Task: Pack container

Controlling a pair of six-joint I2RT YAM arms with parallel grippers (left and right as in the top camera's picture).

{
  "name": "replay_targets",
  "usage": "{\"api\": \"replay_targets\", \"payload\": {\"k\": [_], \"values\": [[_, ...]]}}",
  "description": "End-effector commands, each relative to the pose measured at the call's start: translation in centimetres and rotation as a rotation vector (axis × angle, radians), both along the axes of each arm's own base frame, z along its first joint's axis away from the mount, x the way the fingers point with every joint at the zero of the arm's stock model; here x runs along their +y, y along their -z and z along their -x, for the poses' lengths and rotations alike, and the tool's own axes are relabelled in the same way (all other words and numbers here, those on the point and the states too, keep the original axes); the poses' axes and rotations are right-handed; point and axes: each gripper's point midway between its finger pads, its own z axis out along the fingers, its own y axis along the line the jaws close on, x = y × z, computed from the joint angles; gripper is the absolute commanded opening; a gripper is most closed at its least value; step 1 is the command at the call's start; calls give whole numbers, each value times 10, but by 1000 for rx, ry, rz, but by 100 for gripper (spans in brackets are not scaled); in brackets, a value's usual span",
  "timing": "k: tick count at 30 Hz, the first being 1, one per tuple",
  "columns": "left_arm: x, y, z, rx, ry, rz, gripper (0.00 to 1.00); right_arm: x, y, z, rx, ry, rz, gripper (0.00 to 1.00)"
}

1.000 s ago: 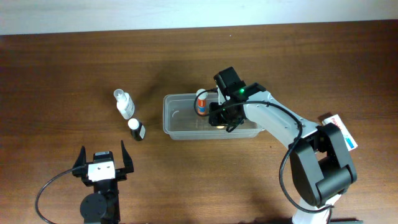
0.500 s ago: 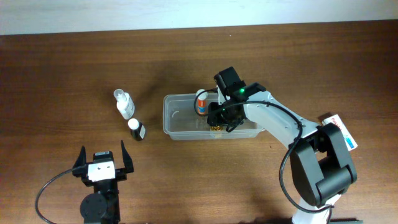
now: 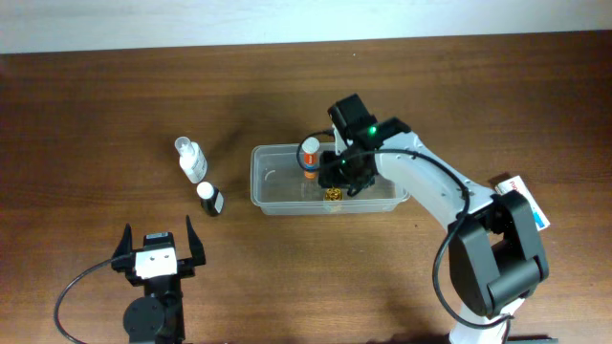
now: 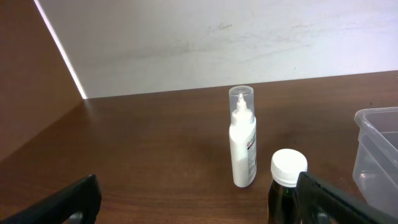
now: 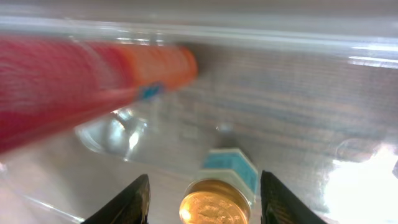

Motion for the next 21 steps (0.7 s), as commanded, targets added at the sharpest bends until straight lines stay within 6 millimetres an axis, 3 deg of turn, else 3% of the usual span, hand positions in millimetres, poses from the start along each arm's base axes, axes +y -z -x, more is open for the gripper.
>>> {"api": "replay_targets", "payload": {"k": [1,3,5,6,7,13,21], "values": [[0,1,0,3,4,-19,100,1,-28,-19,-75,0,21,48],[0,1,0,3,4,-19,100,-5,-35,-23,-86,10,58,47],[0,1,0,3,4,-19,100,-11,-41,-23,-93,0,96,38],[0,1,0,3,4,-19,100,-14,-43,-22,-90,2,111,28],[0,1,0,3,4,-19,100,-17,-43,-20,-79,3,124,6],[0,1,0,3,4,-19,100,-36,-35,-1,4,16,205,4],[0,1,0,3,4,-19,100,-43,-30,1,11,28,245,4]]}}
